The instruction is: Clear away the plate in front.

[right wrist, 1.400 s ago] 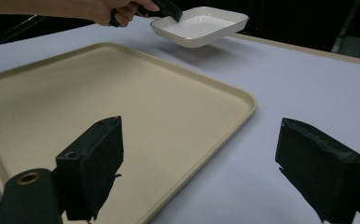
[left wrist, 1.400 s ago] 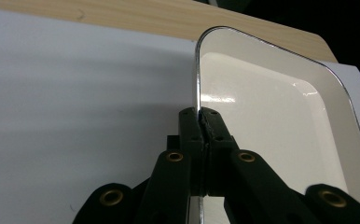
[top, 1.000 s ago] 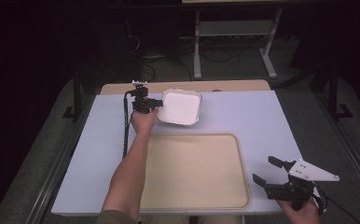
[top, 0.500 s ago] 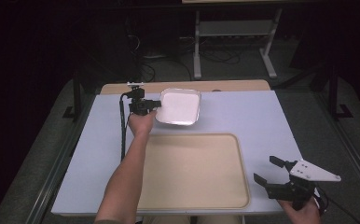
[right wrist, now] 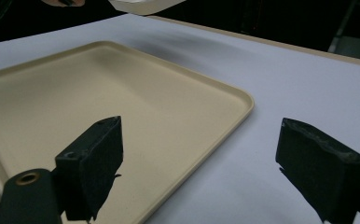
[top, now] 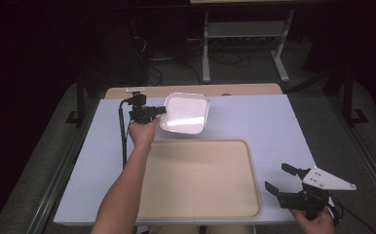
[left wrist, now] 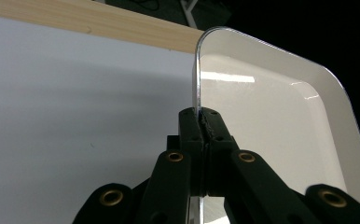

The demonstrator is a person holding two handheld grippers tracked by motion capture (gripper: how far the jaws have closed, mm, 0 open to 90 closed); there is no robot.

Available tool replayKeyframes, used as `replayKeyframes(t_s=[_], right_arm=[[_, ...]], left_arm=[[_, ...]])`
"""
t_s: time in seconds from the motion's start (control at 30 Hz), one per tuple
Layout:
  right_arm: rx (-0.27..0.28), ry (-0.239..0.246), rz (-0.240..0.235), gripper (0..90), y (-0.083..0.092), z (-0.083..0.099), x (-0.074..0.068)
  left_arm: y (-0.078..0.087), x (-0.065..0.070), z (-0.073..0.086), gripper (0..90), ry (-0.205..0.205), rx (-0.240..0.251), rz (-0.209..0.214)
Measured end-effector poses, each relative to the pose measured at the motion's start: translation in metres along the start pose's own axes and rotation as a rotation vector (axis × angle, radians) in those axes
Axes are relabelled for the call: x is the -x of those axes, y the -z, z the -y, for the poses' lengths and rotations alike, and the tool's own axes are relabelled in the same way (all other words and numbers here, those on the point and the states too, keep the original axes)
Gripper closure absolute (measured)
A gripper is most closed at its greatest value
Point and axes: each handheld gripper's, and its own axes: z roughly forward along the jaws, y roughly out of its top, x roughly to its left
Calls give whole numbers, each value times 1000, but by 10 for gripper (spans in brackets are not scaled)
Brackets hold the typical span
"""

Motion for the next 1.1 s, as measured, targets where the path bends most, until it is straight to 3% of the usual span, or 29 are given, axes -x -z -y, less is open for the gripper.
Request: replayKeyframes(t_s=[0.27, 0.5, 0.77, 0.9, 1.1], right_arm=[[0, 3, 3, 139, 1, 0, 0], [-5, 3, 7, 138, 0, 0, 0], [-7, 5, 12, 138, 1, 0, 0], [-6, 7, 14, 138, 1, 0, -1], [-3, -1, 18, 138, 3, 0, 0]], left_arm=[[17, 2, 6, 886, -12, 5, -3], [36, 6, 13, 886, -15, 11, 18], [45, 10, 27, 886, -32, 0, 42], [46, 9, 36, 886, -20, 1, 55], [47, 9, 50, 886, -15, 3, 42]])
